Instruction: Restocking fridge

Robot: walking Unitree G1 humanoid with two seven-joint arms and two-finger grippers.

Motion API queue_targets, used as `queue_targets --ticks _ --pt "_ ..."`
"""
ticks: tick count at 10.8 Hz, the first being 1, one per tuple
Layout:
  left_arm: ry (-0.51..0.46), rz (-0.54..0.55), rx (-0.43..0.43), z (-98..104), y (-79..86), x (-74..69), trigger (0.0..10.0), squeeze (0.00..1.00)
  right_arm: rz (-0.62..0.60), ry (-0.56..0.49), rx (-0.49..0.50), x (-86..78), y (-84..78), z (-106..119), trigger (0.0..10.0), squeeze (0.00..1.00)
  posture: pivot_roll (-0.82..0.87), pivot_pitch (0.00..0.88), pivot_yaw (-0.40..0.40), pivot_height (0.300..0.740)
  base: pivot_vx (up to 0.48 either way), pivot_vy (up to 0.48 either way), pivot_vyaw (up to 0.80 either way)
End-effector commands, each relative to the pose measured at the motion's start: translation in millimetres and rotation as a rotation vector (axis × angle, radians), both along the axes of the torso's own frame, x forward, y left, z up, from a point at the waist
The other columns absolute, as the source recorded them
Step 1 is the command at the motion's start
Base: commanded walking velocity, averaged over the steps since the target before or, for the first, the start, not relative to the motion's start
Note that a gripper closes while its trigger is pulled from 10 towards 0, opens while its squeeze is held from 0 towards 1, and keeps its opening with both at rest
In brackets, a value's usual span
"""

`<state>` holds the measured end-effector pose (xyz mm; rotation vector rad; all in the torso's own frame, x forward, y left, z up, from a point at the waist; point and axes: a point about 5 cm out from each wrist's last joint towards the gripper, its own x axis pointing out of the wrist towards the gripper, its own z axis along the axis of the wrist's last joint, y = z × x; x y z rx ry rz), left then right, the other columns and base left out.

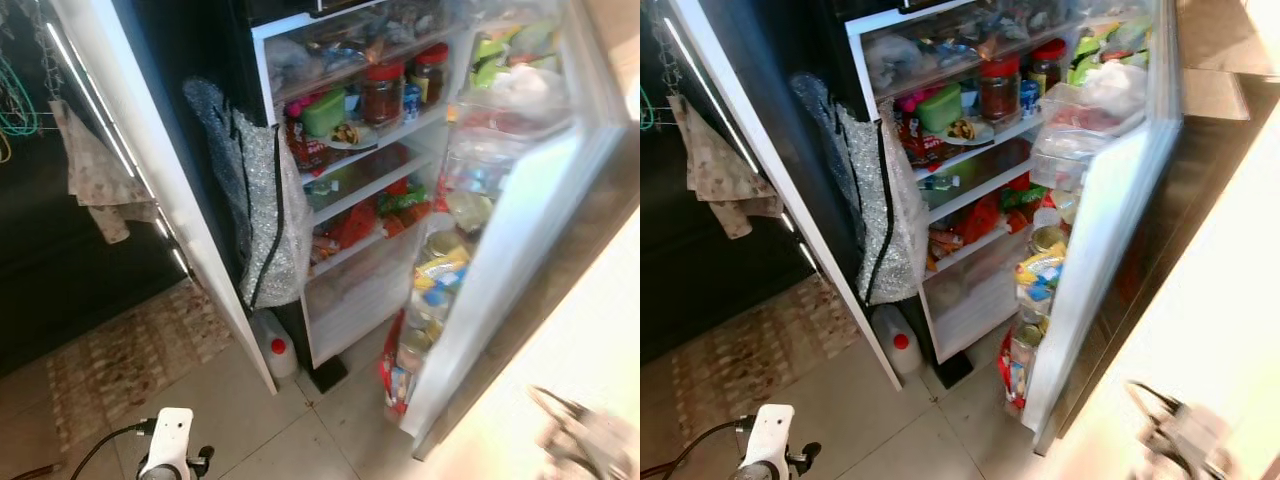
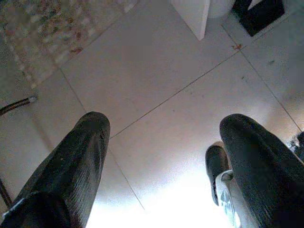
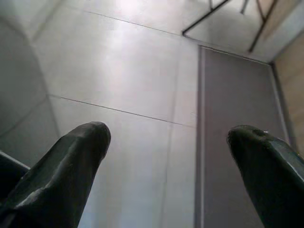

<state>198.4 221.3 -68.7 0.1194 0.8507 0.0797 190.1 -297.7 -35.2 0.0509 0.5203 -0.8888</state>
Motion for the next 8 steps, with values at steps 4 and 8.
queue_targets --ticks 4,8 --pt "0.028 0.010 0.008 -2.3 3.8 -5.0 10.0 0.00 0.045 -0.035 -0.036 6.9 -4.9 7.8 10.0 0.00 0.06 0.035 0.063 0.740 0.000 0.000 0.00" --pt "0.030 0.009 0.007 -2.5 3.9 -5.4 10.0 0.00 0.258 -0.179 -0.008 48.6 7.5 30.5 10.0 0.00 0.06 0.032 0.062 0.740 0.000 0.000 0.00"
